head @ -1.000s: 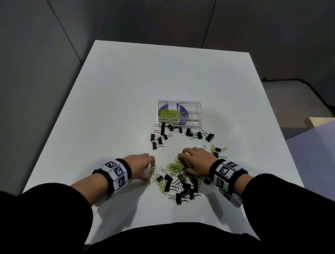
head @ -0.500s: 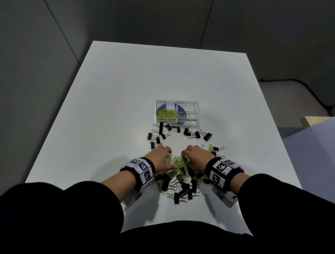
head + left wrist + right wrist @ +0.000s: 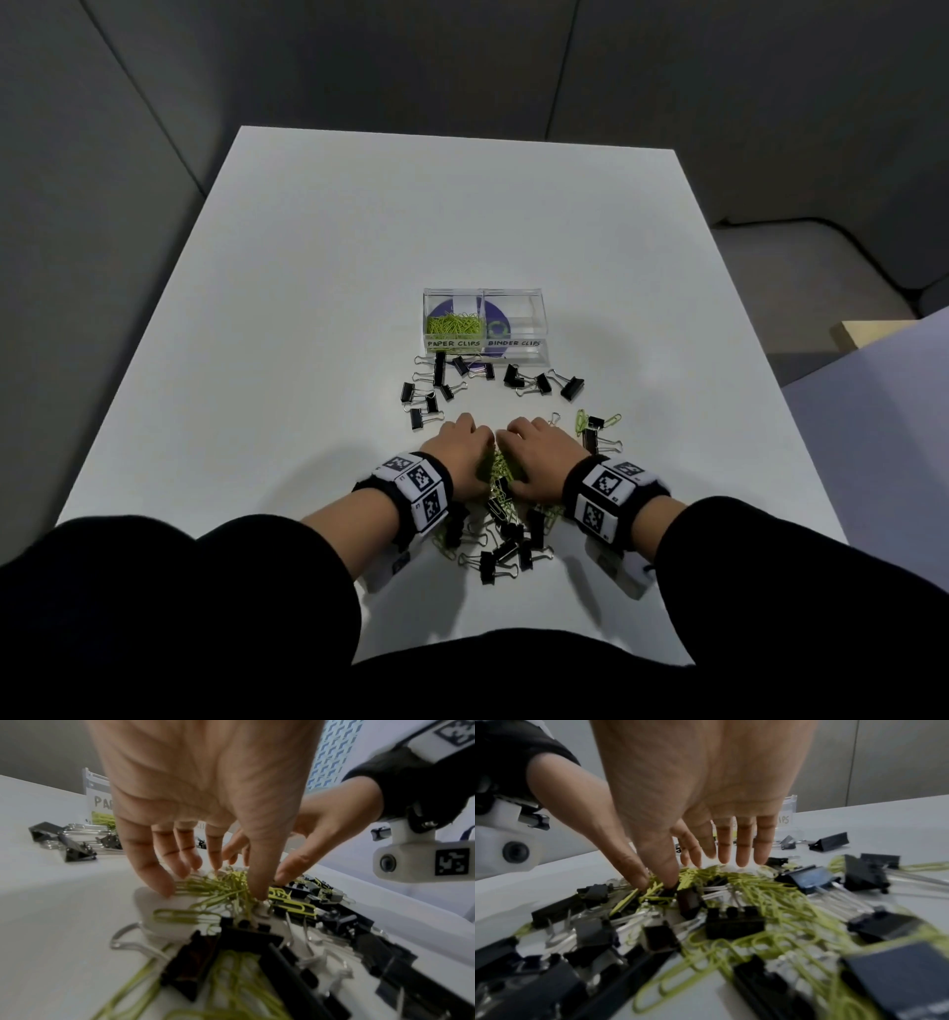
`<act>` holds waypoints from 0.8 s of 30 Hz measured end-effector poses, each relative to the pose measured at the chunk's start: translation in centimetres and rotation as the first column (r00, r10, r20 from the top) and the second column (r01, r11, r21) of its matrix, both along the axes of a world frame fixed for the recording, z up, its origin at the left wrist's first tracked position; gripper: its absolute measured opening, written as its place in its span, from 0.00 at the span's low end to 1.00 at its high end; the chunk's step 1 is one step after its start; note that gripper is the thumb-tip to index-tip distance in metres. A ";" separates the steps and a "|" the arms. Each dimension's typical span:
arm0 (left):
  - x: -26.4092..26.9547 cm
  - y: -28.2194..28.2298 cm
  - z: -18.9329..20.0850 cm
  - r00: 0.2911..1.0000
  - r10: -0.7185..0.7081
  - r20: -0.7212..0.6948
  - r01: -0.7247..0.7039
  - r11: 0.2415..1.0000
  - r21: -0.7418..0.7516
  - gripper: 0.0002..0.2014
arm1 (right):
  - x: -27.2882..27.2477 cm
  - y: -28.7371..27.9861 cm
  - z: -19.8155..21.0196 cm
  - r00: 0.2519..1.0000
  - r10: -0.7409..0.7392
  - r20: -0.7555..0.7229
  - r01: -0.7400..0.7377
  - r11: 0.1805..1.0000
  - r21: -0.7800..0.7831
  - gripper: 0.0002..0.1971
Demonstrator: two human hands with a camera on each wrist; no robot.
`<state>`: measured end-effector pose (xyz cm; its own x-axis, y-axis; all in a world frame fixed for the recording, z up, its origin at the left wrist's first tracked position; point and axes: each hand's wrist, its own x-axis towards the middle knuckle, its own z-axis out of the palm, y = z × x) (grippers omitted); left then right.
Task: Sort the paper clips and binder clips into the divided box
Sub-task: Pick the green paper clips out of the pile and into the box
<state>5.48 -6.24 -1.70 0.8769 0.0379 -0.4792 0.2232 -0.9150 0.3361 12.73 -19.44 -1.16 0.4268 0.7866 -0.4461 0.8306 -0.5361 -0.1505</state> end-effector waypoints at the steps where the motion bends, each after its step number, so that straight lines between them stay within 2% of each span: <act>1: 0.0 -0.1 0.0 1.000 0.003 0.007 -0.003 1.000 -0.001 0.28 | -0.2 0.3 -0.1 1.000 -0.014 -0.006 0.014 1.000 -0.015 0.29; 6: -0.1 -0.5 0.0 1.000 -0.002 0.003 0.002 1.000 0.006 0.25 | 0.1 0.6 -0.1 0.999 -0.033 -0.032 0.032 0.999 -0.029 0.25; 11: -0.2 -0.5 -0.1 1.000 -0.026 0.013 0.025 0.998 0.055 0.19 | 0.0 0.4 -0.6 0.999 -0.047 0.010 0.048 0.998 -0.031 0.19; 16: 0.3 -0.1 0.0 0.998 0.008 -0.056 -0.008 1.000 -0.005 0.15 | -0.2 0.6 -0.9 0.997 -0.081 0.014 0.081 0.996 -0.026 0.16; 24: 0.7 0.9 0.1 0.996 0.040 -0.080 -0.047 0.996 -0.081 0.15 | -0.2 0.8 -0.7 0.995 -0.096 -0.018 0.095 0.995 -0.043 0.20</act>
